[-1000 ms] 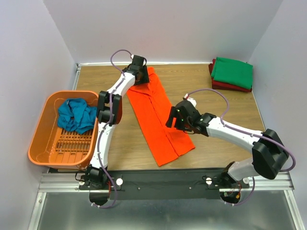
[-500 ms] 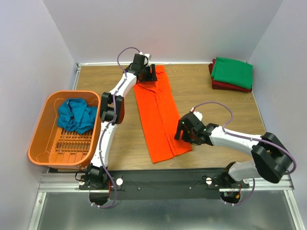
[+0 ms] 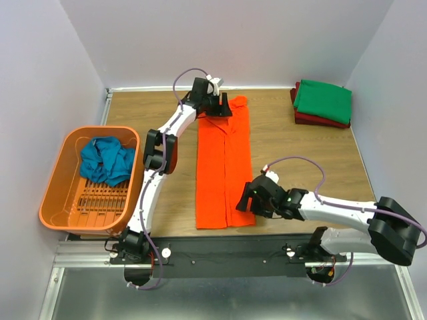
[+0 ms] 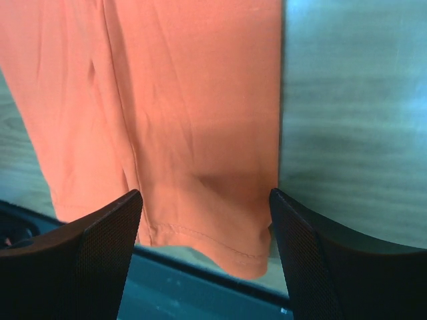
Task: Fold and stack the t-shirts
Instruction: Fold the tshirt
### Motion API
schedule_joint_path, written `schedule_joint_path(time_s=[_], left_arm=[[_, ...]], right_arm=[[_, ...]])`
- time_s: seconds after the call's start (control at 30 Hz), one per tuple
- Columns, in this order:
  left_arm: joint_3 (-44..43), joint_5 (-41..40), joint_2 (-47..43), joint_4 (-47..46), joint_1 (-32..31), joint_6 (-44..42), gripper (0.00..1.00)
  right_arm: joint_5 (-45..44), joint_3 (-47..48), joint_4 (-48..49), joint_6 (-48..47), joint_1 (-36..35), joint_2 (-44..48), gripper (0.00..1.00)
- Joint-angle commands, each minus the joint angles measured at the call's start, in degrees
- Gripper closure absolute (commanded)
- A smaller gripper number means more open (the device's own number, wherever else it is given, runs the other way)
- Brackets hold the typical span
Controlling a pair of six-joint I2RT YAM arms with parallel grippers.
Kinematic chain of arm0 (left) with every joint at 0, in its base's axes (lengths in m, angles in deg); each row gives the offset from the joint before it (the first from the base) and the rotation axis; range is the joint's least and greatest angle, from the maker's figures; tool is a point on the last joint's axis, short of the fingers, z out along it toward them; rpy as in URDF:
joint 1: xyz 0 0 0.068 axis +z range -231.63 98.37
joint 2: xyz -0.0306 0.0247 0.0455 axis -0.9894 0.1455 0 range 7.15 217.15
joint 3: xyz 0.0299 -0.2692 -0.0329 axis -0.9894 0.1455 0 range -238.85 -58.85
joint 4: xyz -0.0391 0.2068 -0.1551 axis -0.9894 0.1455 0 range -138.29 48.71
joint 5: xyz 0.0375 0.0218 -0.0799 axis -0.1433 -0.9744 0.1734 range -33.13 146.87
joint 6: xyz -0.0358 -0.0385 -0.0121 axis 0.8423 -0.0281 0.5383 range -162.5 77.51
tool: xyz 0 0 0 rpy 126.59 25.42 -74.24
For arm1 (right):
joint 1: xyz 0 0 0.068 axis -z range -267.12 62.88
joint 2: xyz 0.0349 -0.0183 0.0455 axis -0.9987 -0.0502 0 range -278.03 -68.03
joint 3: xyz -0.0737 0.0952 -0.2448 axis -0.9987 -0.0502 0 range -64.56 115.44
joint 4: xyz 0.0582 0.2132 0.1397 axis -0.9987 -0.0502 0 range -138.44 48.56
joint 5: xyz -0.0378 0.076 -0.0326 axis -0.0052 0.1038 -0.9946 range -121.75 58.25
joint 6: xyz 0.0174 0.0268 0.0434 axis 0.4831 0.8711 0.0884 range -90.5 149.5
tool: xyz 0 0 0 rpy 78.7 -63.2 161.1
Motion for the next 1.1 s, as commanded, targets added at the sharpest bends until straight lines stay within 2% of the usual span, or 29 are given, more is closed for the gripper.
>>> schedule_joint_path(time_s=[0.0, 0.23, 0.37, 0.53, 0.67, 0.77, 0.8, 0.87, 0.9, 0.93, 1.0, 1.07], left_arm=[[2.8, 3.7, 1.5, -1.1, -1.7, -0.1, 0.26], [6.7, 1.3, -4.5, -6.4, -0.5, 2.7, 0.25], [7.1, 1.6, -10.2, -9.3, 1.0, 4.3, 0.24], [9.4, 2.6, -18.9, -13.0, 2.1, 6.1, 0.23], [13.1, -1.2, -25.1, -11.2, 2.2, 8.9, 0.24], [27.0, -7.5, -34.7, -11.5, 1.9, 15.5, 0.28], [36.7, -8.9, -40.6, -13.1, 1.6, 16.5, 0.3], [47.1, -13.7, -47.3, -15.5, 0.3, 18.3, 0.31], [57.3, -14.4, -53.4, -17.1, -0.3, 19.1, 0.31], [61.5, -15.5, -56.1, -18.6, -0.6, 19.4, 0.34], [72.0, -16.6, -63.4, -18.1, -0.9, 19.8, 0.36], [78.6, -17.6, -68.4, -18.1, -1.3, 19.8, 0.37]], right_arm=[[2.0, -4.4, -10.0, 5.5, -2.1, 2.3, 0.16], [-9.3, -0.9, -16.9, 4.7, -1.9, 12.0, 0.12], [-13.7, 4.9, -18.5, 0.0, -0.8, 10.9, 0.09], [-12.8, 11.6, -18.5, -6.8, 8.0, 7.5, 0.07], [-9.6, 13.9, -17.9, -11.6, 12.4, 6.9, 0.07], [-5.4, 12.2, -17.9, -12.7, 13.3, 7.8, 0.08], [-3.8, 11.4, -17.9, -12.4, 13.4, 8.5, 0.08], [2.3, 7.7, -17.7, -11.9, 13.5, 9.5, 0.09], [4.8, 6.1, -17.1, -11.0, 13.5, 10.1, 0.1], [9.0, 4.7, -16.8, -10.7, 13.6, 11.3, 0.1], [12.3, 0.8, -16.5, -9.7, 13.6, 12.6, 0.12], [15.7, -1.2, -16.6, -9.4, 13.8, 14.8, 0.14]])
